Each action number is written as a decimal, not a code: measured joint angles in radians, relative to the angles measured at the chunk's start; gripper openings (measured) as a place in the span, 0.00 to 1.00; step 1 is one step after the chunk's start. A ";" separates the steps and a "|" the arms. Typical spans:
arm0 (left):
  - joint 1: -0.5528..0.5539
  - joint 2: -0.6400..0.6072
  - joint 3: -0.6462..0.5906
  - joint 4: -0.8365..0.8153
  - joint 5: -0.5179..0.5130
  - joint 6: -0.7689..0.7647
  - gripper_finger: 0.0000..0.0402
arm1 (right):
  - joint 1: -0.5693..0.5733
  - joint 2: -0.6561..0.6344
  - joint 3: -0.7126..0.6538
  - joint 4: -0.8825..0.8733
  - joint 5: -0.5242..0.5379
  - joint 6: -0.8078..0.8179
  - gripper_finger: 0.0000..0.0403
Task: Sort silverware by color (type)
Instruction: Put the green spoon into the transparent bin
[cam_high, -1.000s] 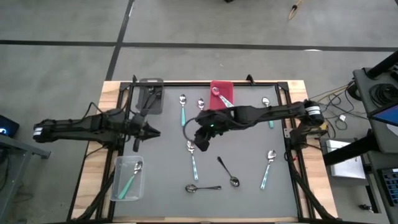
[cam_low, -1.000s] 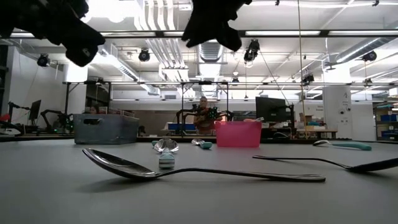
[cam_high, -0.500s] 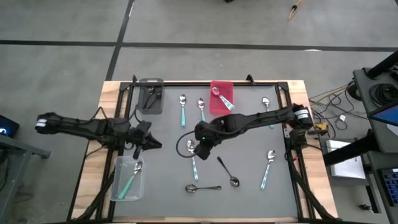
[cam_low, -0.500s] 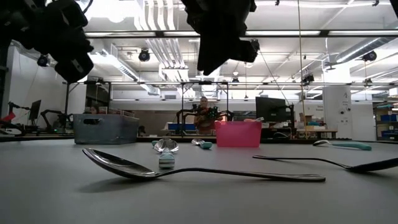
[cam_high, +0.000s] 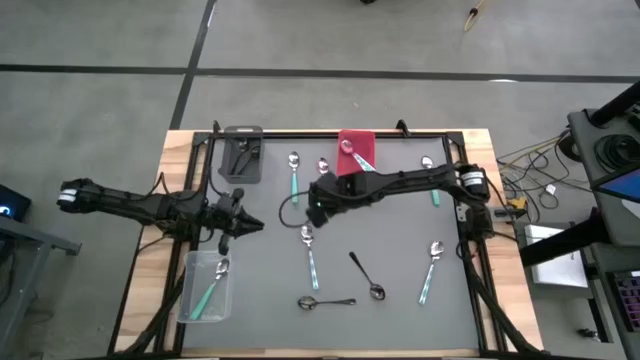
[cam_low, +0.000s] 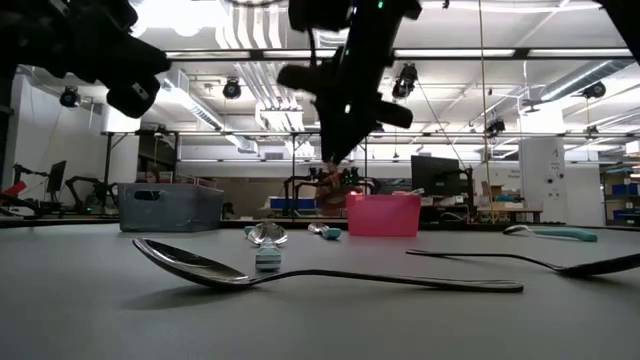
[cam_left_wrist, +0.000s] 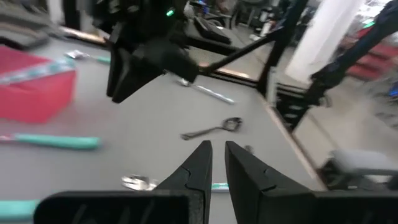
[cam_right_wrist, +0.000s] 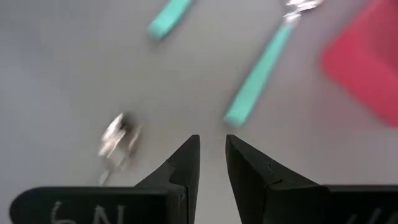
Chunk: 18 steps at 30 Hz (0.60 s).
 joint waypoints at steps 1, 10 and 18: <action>0.000 0.000 0.000 0.004 -0.016 0.026 0.07 | -0.012 0.009 0.000 0.001 0.018 0.018 0.17; 0.000 -0.012 0.000 0.043 -0.088 0.164 0.07 | -0.083 0.106 0.000 0.007 0.023 0.054 0.17; 0.000 -0.011 0.000 0.044 -0.089 0.165 0.07 | -0.095 0.150 0.000 0.067 0.041 0.055 0.17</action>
